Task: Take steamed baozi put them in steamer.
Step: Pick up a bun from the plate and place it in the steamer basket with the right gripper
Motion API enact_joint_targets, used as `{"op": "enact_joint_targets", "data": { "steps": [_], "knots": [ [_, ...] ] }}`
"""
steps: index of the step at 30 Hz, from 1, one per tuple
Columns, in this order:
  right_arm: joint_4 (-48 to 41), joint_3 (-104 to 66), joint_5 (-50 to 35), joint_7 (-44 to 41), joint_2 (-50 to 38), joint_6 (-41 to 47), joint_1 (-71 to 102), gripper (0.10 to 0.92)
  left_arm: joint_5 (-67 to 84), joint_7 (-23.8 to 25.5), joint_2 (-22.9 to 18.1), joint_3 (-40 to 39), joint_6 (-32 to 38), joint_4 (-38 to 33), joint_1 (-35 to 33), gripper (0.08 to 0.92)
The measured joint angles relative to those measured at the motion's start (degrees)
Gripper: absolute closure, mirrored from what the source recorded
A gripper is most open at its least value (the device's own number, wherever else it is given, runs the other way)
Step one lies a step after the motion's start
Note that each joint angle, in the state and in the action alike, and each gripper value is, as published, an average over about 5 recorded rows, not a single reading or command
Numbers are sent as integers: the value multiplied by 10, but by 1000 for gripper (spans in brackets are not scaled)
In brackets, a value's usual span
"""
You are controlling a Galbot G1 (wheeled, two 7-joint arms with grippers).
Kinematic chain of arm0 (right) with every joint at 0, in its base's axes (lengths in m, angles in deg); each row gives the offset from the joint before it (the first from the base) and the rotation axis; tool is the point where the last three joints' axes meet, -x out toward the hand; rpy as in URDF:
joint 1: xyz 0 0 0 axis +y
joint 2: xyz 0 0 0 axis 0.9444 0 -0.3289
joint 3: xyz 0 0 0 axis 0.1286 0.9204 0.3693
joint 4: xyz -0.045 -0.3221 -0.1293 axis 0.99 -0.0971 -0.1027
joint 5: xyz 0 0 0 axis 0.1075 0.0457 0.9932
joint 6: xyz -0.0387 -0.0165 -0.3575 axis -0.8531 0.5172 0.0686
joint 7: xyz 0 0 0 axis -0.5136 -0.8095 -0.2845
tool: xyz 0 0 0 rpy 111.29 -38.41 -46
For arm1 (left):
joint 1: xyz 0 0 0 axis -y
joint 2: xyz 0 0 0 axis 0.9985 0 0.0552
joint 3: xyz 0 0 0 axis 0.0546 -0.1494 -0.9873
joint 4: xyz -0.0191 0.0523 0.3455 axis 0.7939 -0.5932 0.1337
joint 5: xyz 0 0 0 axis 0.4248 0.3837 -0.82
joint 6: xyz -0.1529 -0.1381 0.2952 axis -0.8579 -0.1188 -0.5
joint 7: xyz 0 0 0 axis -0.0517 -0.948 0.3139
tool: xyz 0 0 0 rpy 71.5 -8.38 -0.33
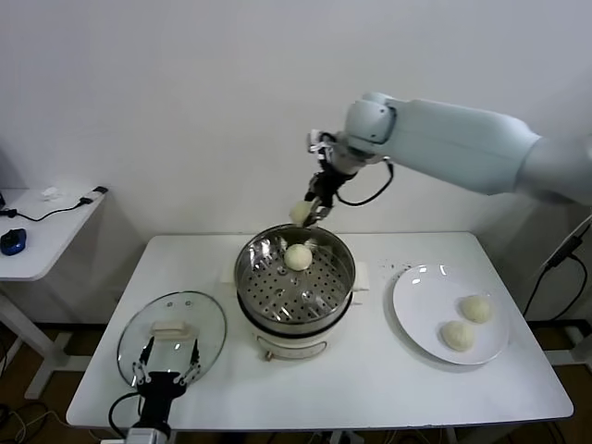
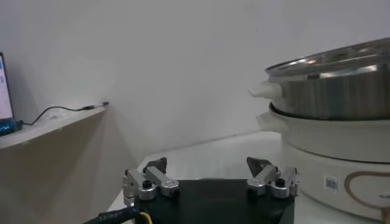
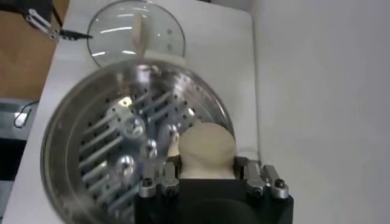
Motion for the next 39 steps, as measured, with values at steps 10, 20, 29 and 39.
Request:
{"op": "enact_joint_targets", "data": {
  "steps": [10, 20, 29, 39],
  "knots": [
    [5, 15, -28, 55, 59, 41, 50, 451, 7, 0, 2, 11, 0, -2, 4, 177],
    [-4, 32, -28, 78, 75, 61, 83, 447, 10, 0, 7, 15, 3, 0, 3, 177],
    [-11, 34, -26, 86, 85, 70, 102, 316, 10, 0, 7, 14, 4, 4, 4, 177],
    [-1, 35, -26, 71, 76, 71, 86, 203, 10, 0, 10, 15, 4, 6, 4, 177]
  ]
}}
